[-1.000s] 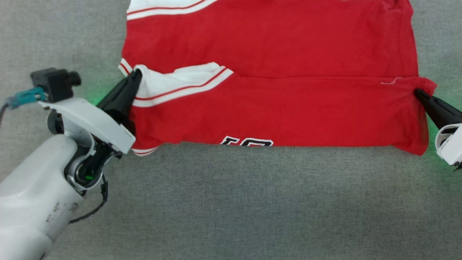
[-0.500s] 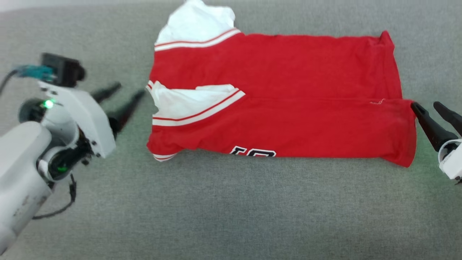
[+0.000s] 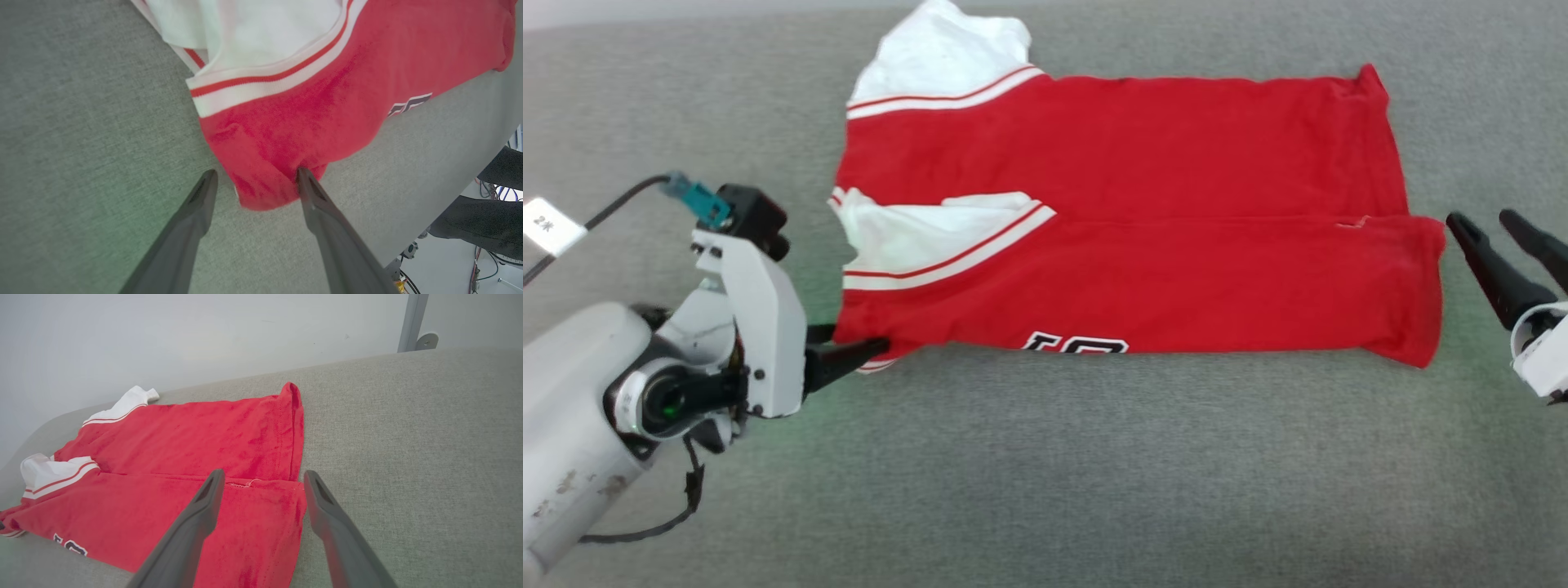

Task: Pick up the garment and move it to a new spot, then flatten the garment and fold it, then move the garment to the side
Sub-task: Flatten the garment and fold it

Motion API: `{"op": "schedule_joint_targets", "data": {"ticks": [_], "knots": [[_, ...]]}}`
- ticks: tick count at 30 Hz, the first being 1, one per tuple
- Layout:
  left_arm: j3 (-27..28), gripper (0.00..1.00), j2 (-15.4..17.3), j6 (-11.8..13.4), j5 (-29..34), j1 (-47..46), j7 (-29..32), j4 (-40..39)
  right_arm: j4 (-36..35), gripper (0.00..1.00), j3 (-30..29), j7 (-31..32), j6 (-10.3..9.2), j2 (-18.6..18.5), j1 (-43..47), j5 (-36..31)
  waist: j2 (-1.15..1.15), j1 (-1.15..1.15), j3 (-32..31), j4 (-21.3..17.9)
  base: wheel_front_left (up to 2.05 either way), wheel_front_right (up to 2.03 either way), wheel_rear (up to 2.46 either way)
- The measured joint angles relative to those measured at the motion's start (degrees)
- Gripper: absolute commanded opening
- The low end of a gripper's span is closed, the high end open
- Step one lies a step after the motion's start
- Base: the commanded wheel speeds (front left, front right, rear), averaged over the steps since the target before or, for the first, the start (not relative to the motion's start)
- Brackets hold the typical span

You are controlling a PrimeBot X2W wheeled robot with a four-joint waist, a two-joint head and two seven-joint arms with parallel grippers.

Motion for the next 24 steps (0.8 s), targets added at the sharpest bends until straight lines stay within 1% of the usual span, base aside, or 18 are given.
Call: {"op": "schedule_joint_targets", "data": {"ticks": [5, 9, 10, 11, 12, 13, 14, 16, 19, 21, 24], "knots": [[0.1, 1.00, -0.5, -0.2, -2.0, 1.3, 0.8, 3.7, -0.6, 1.00, -0.7, -1.2, 0.00, 0.4, -0.3, -0.3, 0.00, 0.00, 1.1, -2.0, 0.00, 0.00, 0.00], [0.6, 1.00, -1.3, -1.2, -3.8, 1.8, 0.8, 7.0, -1.3, 1.00, -1.2, -1.4, 0.00, 0.4, -0.4, -0.5, 0.00, 0.00, 1.9, -3.4, 0.00, 0.00, 0.00], [0.7, 0.93, -1.5, -1.7, -4.1, 1.9, 0.8, 7.7, -1.5, 1.00, -1.3, -1.4, -0.01, 0.4, -0.4, -0.5, 0.00, 0.00, 2.0, -3.7, 0.00, 0.00, 0.00], [0.9, 0.60, -1.7, -2.1, -4.6, 2.0, 0.8, 8.4, -1.6, 1.00, -1.4, -1.4, -0.01, 0.4, -0.4, -0.5, 0.00, 0.00, 2.1, -4.0, 0.00, 0.00, 0.00], [1.1, 0.38, -1.7, -2.5, -5.1, 2.2, 0.8, 9.0, -1.8, 1.00, -1.4, -1.3, -0.01, 0.4, -0.4, -0.6, 0.00, 0.00, 2.2, -4.2, 0.00, 0.00, 0.00], [1.4, 0.02, -1.8, -3.0, -5.9, 2.5, 1.0, 9.6, -1.9, 1.00, -1.5, -1.2, 0.00, 0.4, -0.4, -0.7, 0.00, 0.00, 2.2, -4.4, 0.00, 0.00, 0.00], [1.8, 0.00, -1.8, -3.5, -7.1, 2.8, 1.0, 10.0, -2.0, 1.00, -1.5, -1.1, 0.00, 0.4, -0.3, -0.9, 0.00, 0.00, 2.2, -4.5, 0.00, 0.00, 0.00], [2.4, 0.00, -2.5, -4.5, -8.5, 3.7, 0.9, 10.2, -2.2, 1.00, -1.6, -0.5, 0.00, 0.1, -0.2, -1.4, 0.00, 0.00, 1.9, -4.5, 0.00, 0.00, 0.00], [2.6, 0.00, -3.8, -5.4, -8.7, 4.8, -0.7, 9.8, -2.7, 1.00, -2.2, 1.5, -0.01, -0.6, 0.3, -1.5, 0.00, 0.00, 1.3, -4.1, 0.00, 0.00, 0.00], [2.4, 0.00, -4.6, -5.8, -8.3, 4.9, -1.0, 9.1, -2.8, 1.00, -2.3, 4.4, -0.01, -0.9, 0.8, -1.5, 0.00, 0.00, 1.0, -3.6, 0.00, 0.00, 0.00], [2.0, 0.00, -5.2, -6.2, -7.1, 5.0, -1.6, 8.2, -3.5, 1.00, -0.8, 11.6, 0.00, -2.3, 1.3, -1.9, 0.00, 0.00, 0.6, -2.7, 0.00, 0.00, 0.00]]}}
